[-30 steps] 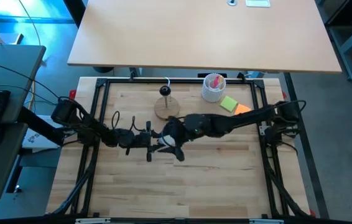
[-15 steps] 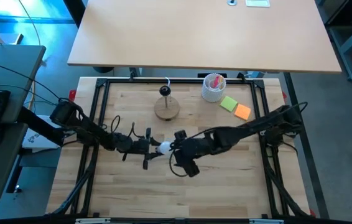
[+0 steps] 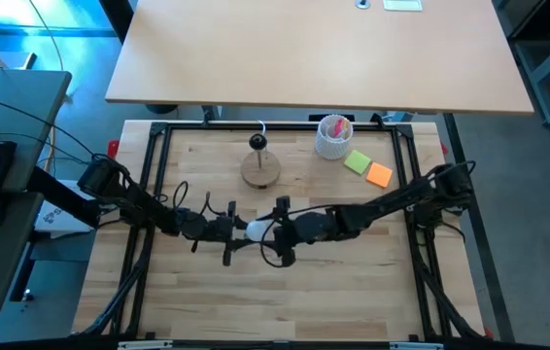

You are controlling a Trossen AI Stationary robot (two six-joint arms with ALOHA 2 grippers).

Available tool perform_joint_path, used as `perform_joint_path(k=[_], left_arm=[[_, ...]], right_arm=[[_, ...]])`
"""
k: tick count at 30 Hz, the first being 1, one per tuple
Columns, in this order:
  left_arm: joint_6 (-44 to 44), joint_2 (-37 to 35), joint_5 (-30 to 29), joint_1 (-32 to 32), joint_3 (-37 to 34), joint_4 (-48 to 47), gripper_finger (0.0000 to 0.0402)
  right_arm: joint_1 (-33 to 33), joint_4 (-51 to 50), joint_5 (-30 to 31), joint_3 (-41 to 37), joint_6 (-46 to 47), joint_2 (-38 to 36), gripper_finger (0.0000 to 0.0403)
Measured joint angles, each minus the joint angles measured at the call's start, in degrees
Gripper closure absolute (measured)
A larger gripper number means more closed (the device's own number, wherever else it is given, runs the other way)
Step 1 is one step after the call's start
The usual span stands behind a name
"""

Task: Screw lightbulb
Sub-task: Insert the light bulb into the lamp

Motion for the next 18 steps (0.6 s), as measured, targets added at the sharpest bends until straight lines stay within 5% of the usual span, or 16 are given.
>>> perform_joint_path(k=[14,18], left_arm=[[0.07,-0.02,2.45,-0.02,1.44,-1.29,0.0257],[0.98,0.00,2.64,-0.07,1.43,-1.80,0.0257]], right_arm=[[-5.70,0.05,-18.91,0.08,4.65,0.46,0.0117],[-5.97,0.39,-19.17,0.17,5.41,1.58,0.0117]])
